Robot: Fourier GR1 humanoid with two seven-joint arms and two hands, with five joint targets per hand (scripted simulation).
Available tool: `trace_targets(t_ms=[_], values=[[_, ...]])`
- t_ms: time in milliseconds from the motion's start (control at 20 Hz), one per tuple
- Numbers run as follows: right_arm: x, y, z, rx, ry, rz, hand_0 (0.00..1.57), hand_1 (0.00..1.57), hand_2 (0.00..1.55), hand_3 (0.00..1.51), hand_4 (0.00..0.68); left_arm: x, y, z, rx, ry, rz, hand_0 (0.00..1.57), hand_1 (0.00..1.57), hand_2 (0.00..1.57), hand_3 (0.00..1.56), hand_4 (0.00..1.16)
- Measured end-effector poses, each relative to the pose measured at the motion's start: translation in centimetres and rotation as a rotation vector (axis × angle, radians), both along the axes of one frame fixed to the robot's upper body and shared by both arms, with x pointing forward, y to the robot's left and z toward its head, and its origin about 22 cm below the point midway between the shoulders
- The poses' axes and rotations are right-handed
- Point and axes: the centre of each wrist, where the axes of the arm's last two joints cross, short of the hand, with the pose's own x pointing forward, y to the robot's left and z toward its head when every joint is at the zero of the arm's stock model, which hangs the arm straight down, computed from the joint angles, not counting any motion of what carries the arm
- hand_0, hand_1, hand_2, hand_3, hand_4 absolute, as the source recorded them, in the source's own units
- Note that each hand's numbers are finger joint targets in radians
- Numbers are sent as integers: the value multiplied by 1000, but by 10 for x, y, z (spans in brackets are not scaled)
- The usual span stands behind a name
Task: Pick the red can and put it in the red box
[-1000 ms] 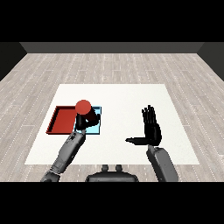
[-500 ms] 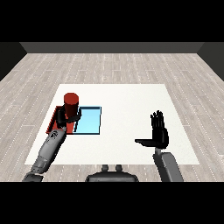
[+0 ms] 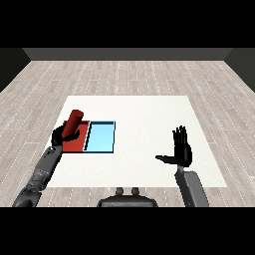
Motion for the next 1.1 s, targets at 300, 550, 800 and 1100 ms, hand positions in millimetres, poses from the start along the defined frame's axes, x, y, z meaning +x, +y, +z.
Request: trace_targets(t_ms=[300, 550, 800, 1100], values=[[11, 3, -8, -16, 3, -7, 0, 0, 0, 0, 0, -4, 23, -26, 46, 235, 97, 963, 963, 914, 0, 724], [22, 6, -18, -20, 4, -14, 0, 0, 0, 0, 0, -11, 22, -46, 34, 352, 74, 0, 0, 0, 0, 560], [26, 2, -21, -17, -7, -5, 0, 0, 0, 0, 0, -11, 27, -47, 61, 464, 29, 0, 0, 0, 0, 0], [28, 7, -22, 0, -16, 9, 0, 0, 0, 0, 0, 7, 29, -23, -141, 152, 23, 1022, 1022, 959, 0, 0]])
